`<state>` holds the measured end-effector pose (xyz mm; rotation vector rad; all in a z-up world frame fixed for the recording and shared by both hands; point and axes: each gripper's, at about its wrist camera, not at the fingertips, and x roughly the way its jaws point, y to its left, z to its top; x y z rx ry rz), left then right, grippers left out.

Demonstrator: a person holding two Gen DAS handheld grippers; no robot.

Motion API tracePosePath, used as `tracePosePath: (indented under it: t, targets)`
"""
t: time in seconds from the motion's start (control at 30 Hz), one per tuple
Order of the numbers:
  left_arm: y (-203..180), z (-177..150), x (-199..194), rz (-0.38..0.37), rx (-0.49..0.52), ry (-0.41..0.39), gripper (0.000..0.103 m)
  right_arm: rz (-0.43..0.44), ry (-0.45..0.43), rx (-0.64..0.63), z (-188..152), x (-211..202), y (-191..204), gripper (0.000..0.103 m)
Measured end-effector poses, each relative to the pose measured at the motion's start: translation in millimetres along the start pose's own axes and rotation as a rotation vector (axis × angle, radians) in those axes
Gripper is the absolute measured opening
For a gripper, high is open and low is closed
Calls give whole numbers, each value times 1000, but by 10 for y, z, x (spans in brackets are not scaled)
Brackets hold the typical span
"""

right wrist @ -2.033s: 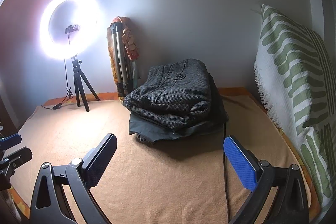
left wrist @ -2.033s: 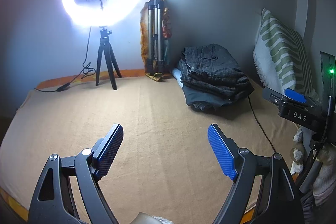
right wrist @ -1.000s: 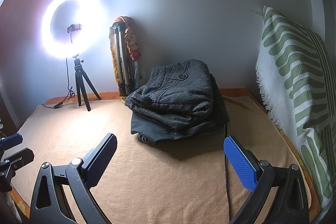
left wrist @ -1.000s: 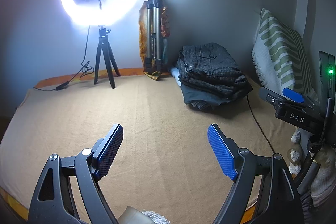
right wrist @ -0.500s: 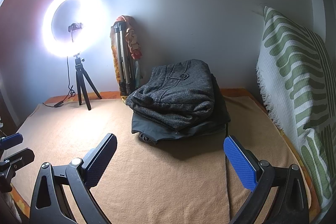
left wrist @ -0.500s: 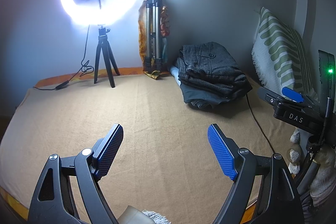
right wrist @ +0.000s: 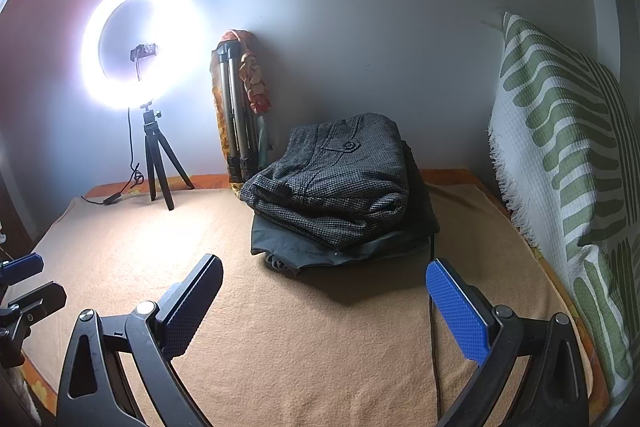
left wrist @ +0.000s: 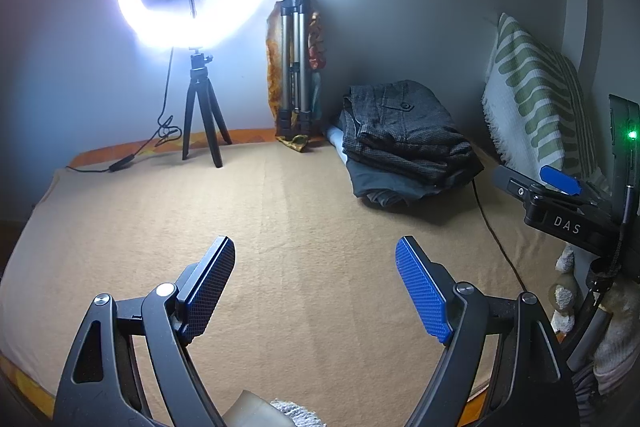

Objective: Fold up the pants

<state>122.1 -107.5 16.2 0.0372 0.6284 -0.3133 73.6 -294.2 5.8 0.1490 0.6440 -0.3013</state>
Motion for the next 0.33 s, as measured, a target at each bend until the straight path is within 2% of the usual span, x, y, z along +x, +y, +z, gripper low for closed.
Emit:
tracePosePath:
  t: [0.2,0.33]
  targets:
    - [-16,-7,-23,28,15,-26,83,1,3,-6,-7,0,6,103]
    - [-10,0,-9,8,9,-5,83,0,9,-9,-10,22,10,103]
